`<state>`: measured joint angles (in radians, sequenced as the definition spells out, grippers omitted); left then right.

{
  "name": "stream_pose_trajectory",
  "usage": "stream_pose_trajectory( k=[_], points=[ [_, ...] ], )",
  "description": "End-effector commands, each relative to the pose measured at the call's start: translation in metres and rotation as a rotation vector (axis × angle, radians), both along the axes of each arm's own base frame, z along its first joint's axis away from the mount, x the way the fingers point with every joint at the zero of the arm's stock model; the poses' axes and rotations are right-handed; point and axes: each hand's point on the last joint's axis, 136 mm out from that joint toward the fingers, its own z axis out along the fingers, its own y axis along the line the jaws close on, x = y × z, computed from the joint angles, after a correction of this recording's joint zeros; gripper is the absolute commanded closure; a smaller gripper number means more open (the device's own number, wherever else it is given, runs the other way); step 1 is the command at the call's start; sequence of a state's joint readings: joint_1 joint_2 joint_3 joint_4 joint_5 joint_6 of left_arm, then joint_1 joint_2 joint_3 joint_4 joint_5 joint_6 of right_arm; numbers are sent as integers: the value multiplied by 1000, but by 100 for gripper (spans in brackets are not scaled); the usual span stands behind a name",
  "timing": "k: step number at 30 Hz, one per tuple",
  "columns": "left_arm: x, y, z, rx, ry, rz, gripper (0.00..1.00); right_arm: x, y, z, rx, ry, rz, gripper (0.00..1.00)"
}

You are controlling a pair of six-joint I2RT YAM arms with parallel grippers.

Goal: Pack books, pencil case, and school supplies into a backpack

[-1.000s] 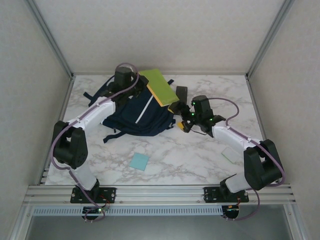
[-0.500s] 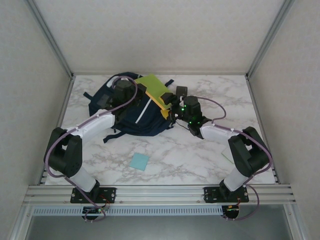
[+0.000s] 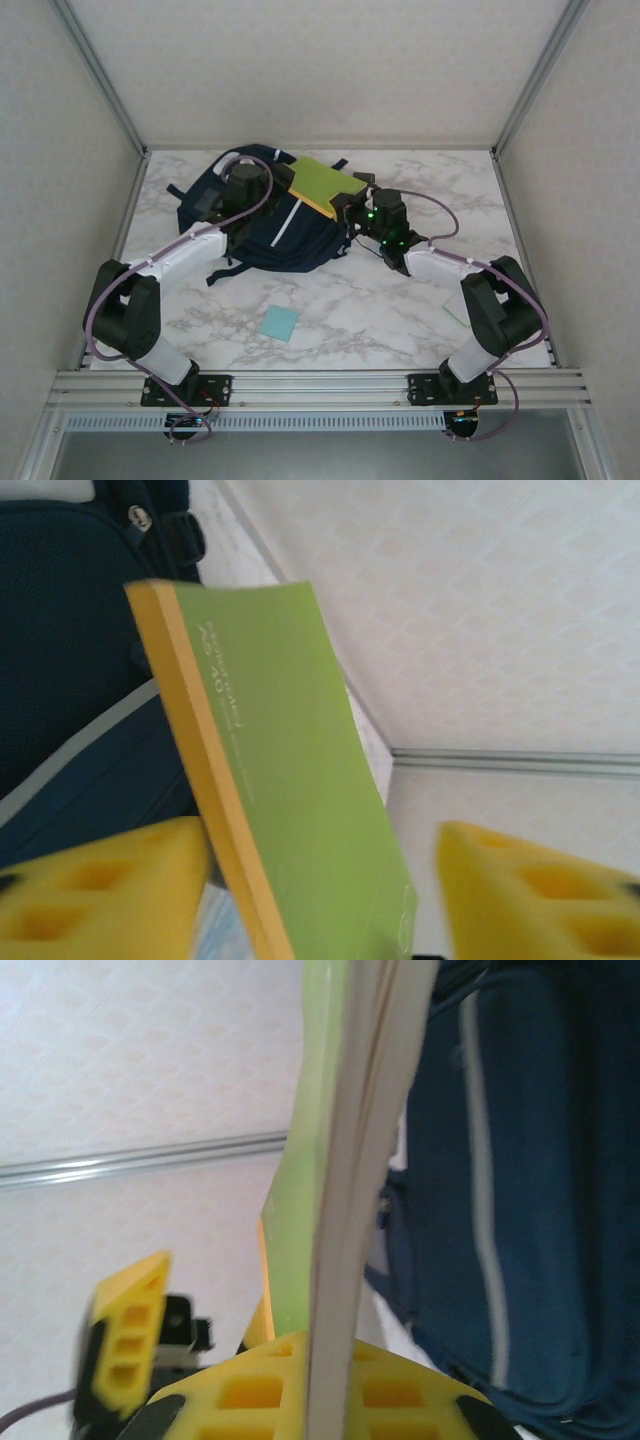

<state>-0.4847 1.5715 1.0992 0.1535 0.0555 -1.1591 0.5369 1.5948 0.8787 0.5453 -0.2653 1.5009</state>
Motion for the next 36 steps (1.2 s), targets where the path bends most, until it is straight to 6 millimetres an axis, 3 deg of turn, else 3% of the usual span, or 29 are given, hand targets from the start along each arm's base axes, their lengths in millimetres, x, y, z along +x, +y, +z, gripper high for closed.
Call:
stream_pose_trajectory(
  k=[1,6,11,16,20,25,31,34,36],
  points=[
    [-17,-3,3,160,6,-116,5,9,-31,19,-92,-72,-34,100],
    [-32,-1,-33,497,82,-278,5,9,-86,8,-316,-47,-67,100],
    [-40,-14,-66,824,147,-463,9,0,-139,4,-441,0,-112,100],
    [-38,-20,-102,977,249,-547,14,-16,-179,15,-585,4,-175,100],
    [-30,-24,-123,1006,286,-558,19,-30,-196,23,-654,-16,-213,100],
    [-25,-21,-149,1087,335,-591,32,-41,-202,22,-669,-14,-225,100],
    [-34,-21,-176,1101,391,-663,33,-46,-204,18,-667,-10,-235,100],
    [-36,-17,-181,1121,409,-677,57,-45,-203,20,-662,-18,-233,100],
    [-36,-15,-177,1122,406,-671,82,-43,-201,20,-656,-25,-225,100]
  ],
)
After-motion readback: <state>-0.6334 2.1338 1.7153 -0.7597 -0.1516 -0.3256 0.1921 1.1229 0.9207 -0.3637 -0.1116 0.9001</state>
